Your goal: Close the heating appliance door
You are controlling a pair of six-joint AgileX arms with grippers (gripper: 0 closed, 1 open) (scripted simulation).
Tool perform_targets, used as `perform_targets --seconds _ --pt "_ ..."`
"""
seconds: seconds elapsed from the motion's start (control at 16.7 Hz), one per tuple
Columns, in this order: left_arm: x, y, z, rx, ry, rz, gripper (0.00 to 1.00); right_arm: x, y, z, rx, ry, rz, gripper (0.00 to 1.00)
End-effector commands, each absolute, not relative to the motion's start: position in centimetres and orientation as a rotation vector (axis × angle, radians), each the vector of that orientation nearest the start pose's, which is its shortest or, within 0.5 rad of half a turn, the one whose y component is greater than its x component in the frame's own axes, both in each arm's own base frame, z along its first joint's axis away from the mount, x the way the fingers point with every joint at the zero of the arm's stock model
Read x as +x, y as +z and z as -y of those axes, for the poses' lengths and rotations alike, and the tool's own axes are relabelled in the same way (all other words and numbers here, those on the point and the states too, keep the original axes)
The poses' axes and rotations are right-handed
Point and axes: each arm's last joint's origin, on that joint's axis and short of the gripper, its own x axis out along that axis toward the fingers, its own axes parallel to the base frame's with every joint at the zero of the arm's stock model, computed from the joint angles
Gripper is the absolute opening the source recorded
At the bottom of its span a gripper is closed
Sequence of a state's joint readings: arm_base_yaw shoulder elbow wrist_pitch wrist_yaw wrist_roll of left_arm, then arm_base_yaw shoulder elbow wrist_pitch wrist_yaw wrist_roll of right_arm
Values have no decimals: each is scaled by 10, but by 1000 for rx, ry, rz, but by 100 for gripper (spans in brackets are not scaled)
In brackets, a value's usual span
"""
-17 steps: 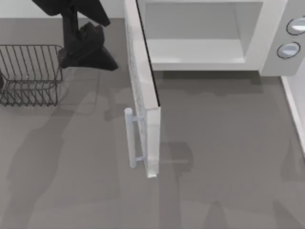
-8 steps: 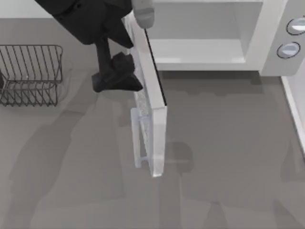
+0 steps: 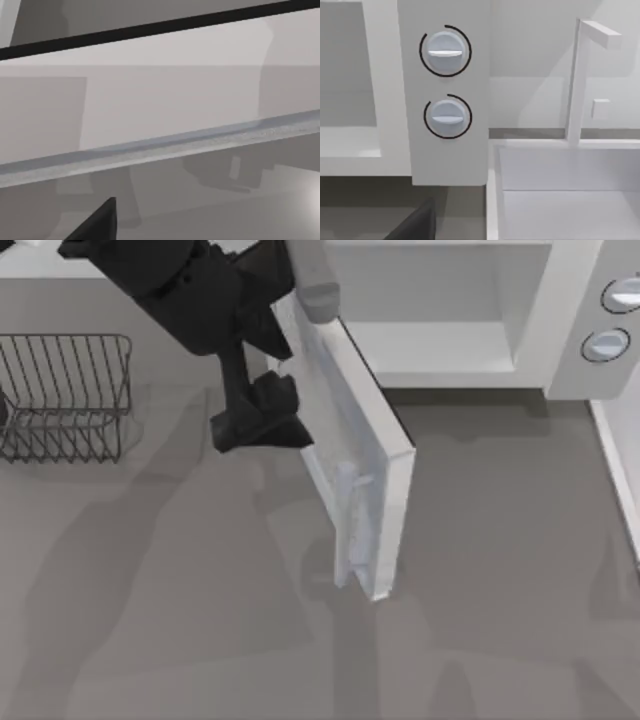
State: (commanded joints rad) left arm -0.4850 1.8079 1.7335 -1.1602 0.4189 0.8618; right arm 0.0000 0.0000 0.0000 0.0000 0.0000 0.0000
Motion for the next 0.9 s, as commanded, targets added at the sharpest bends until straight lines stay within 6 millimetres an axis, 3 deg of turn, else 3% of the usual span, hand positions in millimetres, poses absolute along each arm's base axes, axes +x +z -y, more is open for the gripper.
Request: perform_targets --seconds 0.72,0.9 --pt "322 307 179 728 -1272 -856 2 106 160 1 0 0 0 100" --pt "322 307 179 728 -1272 -856 0 106 160 1 0 0 0 100"
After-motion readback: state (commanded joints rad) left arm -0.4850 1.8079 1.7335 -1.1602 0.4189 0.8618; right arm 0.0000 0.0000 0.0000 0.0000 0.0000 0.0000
